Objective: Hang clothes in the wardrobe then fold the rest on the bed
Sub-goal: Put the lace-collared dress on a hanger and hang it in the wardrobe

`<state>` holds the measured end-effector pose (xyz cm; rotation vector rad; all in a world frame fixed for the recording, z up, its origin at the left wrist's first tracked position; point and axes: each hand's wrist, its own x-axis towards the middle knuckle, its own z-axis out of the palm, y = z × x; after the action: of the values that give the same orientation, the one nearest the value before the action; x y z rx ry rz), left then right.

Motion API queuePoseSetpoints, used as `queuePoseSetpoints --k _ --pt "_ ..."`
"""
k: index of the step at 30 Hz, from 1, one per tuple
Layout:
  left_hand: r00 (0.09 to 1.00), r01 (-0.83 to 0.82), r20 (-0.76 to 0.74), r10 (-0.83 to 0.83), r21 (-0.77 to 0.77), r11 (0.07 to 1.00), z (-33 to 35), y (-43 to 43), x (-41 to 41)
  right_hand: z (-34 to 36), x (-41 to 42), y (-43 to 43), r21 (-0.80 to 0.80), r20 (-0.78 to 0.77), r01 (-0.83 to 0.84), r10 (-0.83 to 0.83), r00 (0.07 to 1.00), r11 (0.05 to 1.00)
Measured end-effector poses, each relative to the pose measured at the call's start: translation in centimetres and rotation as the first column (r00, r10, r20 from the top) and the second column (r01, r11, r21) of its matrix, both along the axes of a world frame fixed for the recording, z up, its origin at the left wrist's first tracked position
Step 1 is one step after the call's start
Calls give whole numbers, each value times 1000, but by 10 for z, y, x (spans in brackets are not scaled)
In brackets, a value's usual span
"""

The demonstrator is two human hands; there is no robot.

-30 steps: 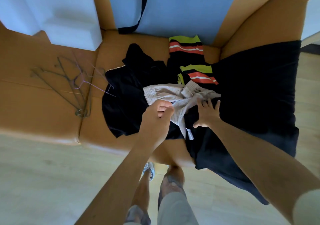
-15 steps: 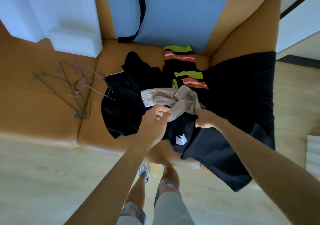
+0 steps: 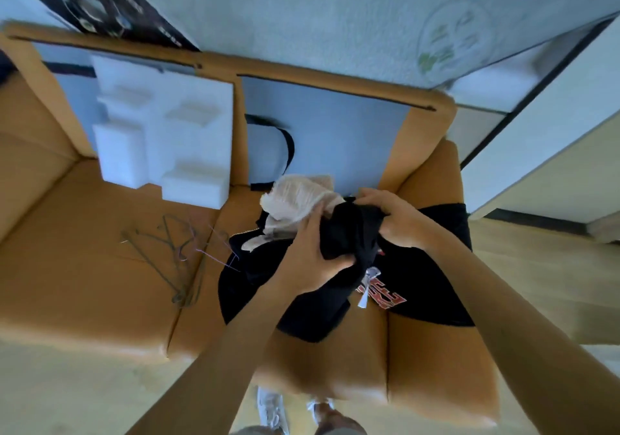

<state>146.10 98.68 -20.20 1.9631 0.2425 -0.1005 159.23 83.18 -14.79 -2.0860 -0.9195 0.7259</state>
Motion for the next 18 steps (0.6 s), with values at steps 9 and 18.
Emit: queuePoseSetpoints --k 9,18 --pt "966 -84 257 20 237 968 137 63 39 121 20 53 214 228 100 -149 962 972" --pt "874 -211 478 84 219 953 214 78 64 192 29 60 305 -112 134 -104 988 943"
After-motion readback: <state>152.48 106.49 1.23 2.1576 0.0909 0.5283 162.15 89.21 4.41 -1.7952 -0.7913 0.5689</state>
